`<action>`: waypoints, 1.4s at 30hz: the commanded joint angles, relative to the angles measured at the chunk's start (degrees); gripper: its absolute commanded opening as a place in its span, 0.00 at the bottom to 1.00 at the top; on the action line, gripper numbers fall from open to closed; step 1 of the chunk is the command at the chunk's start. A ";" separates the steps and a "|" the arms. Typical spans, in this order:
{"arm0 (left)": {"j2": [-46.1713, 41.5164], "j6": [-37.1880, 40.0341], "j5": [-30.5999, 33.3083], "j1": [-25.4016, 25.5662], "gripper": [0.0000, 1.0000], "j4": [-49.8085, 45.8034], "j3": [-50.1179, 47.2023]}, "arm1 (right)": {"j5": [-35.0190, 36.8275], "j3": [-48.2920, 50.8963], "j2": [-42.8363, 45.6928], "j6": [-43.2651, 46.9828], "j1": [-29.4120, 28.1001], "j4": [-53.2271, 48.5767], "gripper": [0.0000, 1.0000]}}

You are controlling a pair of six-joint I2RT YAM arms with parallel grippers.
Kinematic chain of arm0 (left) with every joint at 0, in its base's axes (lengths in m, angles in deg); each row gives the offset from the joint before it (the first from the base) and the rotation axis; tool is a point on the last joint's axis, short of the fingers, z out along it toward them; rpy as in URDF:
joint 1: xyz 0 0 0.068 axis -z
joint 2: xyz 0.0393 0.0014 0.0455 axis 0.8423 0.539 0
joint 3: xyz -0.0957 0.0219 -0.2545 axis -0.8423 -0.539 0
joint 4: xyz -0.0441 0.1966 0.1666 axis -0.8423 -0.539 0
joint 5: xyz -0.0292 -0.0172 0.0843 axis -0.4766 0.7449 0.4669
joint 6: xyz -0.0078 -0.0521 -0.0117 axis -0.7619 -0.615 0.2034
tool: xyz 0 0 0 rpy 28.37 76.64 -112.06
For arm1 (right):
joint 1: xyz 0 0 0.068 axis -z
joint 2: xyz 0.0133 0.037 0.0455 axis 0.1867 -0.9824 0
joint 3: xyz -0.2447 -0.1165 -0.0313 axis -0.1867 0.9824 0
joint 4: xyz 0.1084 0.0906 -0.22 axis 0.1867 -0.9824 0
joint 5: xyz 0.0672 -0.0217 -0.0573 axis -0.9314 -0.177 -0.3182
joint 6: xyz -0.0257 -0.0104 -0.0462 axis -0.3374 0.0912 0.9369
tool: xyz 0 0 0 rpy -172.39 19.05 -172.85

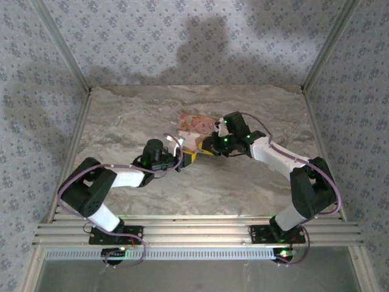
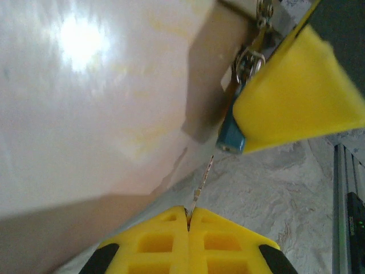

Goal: Unlock the padlock with the key

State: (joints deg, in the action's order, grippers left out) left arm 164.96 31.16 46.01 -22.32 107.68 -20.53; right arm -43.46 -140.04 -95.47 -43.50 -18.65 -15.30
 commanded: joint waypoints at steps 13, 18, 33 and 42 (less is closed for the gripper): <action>-1.51 1.82 0.13 0.95 0.00 -1.03 1.86 | -1.10 -3.11 0.60 0.55 -1.09 1.49 0.00; -0.96 1.42 -0.32 0.69 0.00 -0.65 2.47 | -1.45 -3.12 0.68 0.36 -1.09 1.41 0.00; -0.61 1.33 -2.17 0.11 0.00 -0.39 2.29 | -1.88 -3.64 0.76 -0.25 -0.91 1.35 0.00; -1.00 2.34 -1.11 0.10 0.00 -3.08 3.70 | -2.19 -3.98 0.33 -0.24 -1.09 0.92 0.00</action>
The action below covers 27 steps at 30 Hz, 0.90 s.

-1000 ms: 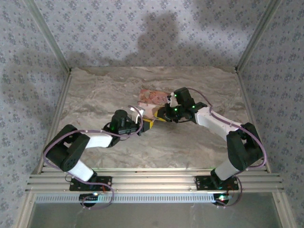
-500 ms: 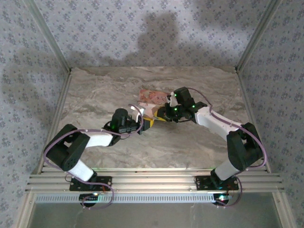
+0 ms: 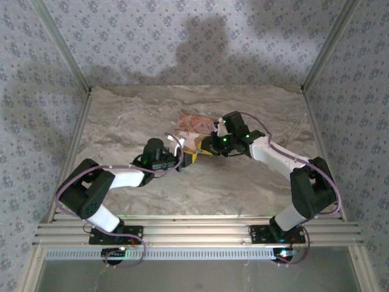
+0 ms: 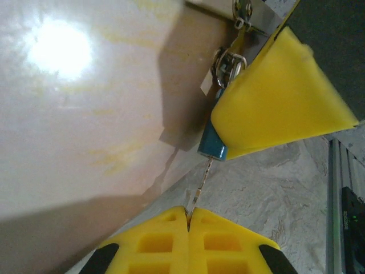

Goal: Unlock the padlock with the key

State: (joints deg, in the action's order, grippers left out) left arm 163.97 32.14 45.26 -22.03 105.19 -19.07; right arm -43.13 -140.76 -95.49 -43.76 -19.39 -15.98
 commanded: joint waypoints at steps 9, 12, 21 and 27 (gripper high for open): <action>-0.33 1.91 1.65 -0.11 0.00 -4.33 4.26 | -2.61 -3.71 -0.30 -0.06 -0.97 1.22 0.00; -0.33 1.96 1.21 -0.02 0.00 -4.11 4.55 | -2.76 -4.39 -0.95 0.11 -1.58 0.62 0.00; 1.43 -6.90 -3.70 -3.54 0.00 10.22 2.72 | -2.32 -3.32 -1.58 0.76 -2.41 0.07 0.00; 1.93 -6.16 -3.77 -3.34 0.00 10.33 2.00 | -0.99 -1.47 -2.06 0.98 -2.70 0.63 0.00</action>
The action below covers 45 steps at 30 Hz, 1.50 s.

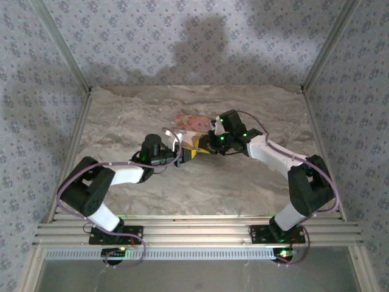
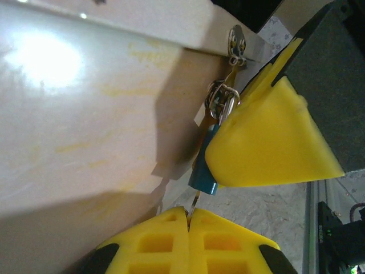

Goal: Unlock the padlock with the key

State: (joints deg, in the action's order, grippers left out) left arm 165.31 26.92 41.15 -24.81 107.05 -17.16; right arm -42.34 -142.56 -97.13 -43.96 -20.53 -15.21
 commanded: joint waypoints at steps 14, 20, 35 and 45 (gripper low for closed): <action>9.19 2.41 10.70 6.79 0.00 21.32 -12.50 | 7.20 5.55 -3.97 2.25 -7.04 2.94 0.13; 13.95 2.32 13.06 7.76 0.00 27.22 -13.85 | 9.16 6.23 -4.15 2.59 -7.89 2.72 0.36; 13.67 1.78 13.33 7.89 0.00 25.11 -14.32 | 24.32 9.99 5.97 -2.55 -9.25 0.49 0.65; 6.06 1.85 20.59 11.33 0.00 14.13 -14.02 | 32.49 17.20 6.30 -12.89 -15.58 10.36 0.63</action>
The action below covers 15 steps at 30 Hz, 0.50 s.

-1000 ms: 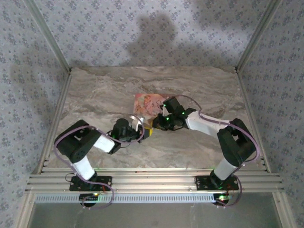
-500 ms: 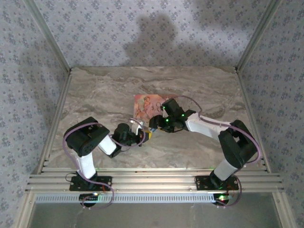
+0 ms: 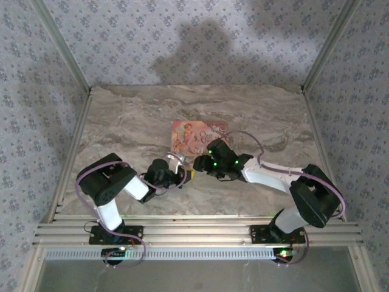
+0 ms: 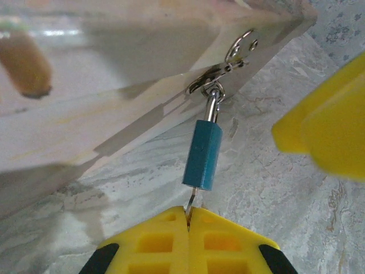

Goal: Unlock the padlock with the key

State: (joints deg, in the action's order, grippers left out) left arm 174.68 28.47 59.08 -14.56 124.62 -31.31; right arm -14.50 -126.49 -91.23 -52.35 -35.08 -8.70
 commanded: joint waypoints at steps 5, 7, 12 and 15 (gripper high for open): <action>-5.59 0.99 3.72 1.84 0.00 -8.01 1.54 | 6.24 4.03 0.04 -8.50 -1.95 7.81 0.62; -5.33 0.79 3.73 1.87 0.00 -7.97 1.71 | 6.25 4.89 -0.30 -9.27 -1.96 9.50 0.60; -4.80 -0.06 3.89 2.18 0.00 -7.65 1.94 | 6.16 5.86 -1.69 -11.28 -1.84 12.78 0.58; -4.89 -0.37 4.37 2.54 0.00 -7.75 1.91 | 5.59 5.73 -2.87 -11.88 -1.84 14.47 0.57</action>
State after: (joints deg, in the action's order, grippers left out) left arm 170.57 28.47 62.81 -12.66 116.75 -30.52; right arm -9.99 -121.27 -92.93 -62.01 -36.70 2.66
